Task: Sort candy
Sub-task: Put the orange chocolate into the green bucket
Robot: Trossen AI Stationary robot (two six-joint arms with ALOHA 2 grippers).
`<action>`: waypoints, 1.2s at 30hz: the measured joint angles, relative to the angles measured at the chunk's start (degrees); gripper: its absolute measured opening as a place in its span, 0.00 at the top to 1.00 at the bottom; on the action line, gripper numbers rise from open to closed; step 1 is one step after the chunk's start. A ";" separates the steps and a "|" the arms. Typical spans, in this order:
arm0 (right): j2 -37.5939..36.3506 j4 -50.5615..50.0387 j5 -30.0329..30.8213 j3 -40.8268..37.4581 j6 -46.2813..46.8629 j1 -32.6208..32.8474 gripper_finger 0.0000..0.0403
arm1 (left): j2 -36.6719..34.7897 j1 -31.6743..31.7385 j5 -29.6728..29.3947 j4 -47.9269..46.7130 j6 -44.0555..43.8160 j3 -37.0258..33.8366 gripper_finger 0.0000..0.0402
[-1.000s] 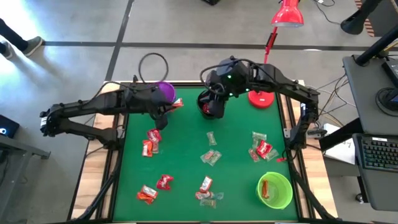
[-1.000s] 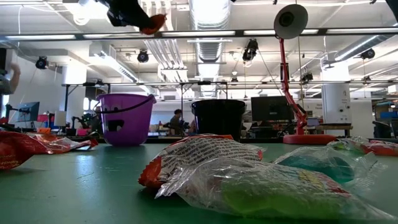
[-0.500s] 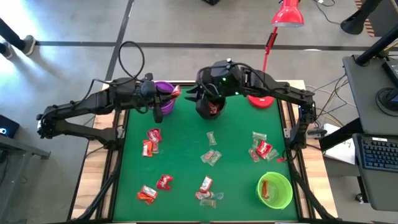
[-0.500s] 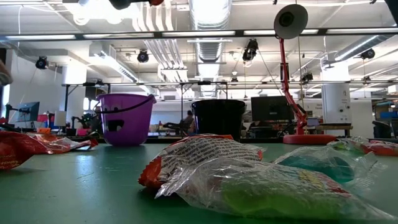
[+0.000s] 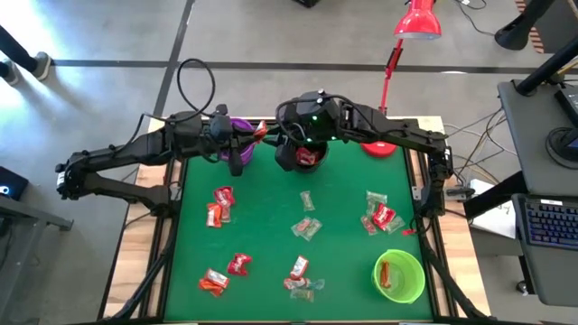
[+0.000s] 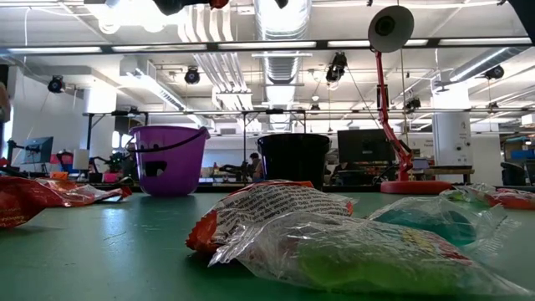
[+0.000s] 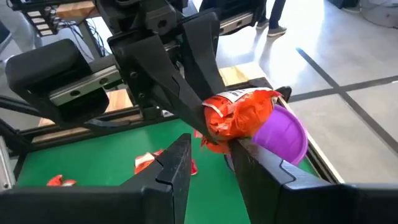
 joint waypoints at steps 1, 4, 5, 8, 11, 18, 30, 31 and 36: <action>0.00 0.36 -0.02 0.03 -0.24 0.00 0.72 | 0.00 0.03 0.26 0.24 0.00 0.00 0.99; 0.04 1.14 0.67 0.09 -0.61 -0.02 0.72 | -0.04 0.07 0.54 0.89 -0.02 0.00 0.99; 0.04 1.14 1.31 0.09 -0.57 -0.02 0.72 | -0.04 0.07 0.54 0.89 -0.01 0.00 0.99; 0.09 1.56 2.32 0.09 -0.47 -0.08 0.72 | -0.02 0.07 0.63 0.85 -0.02 0.00 0.99; 0.09 2.96 2.79 0.09 -0.67 -0.26 0.72 | -0.04 0.07 1.56 1.06 -0.06 0.00 0.99; 0.11 4.96 3.02 0.02 -0.82 -0.48 0.73 | 0.24 0.11 2.83 1.40 -0.61 0.00 0.99; 0.09 5.14 3.10 -0.66 1.20 -0.51 0.96 | 1.13 0.60 2.76 2.14 -0.64 0.02 0.99; 0.09 5.14 3.21 -0.66 1.62 -0.48 0.97 | 1.11 0.70 2.66 2.16 -0.73 0.02 0.99; 0.09 5.47 3.43 -0.68 3.01 -0.42 0.98 | 1.14 1.33 2.73 2.11 -1.27 0.52 0.97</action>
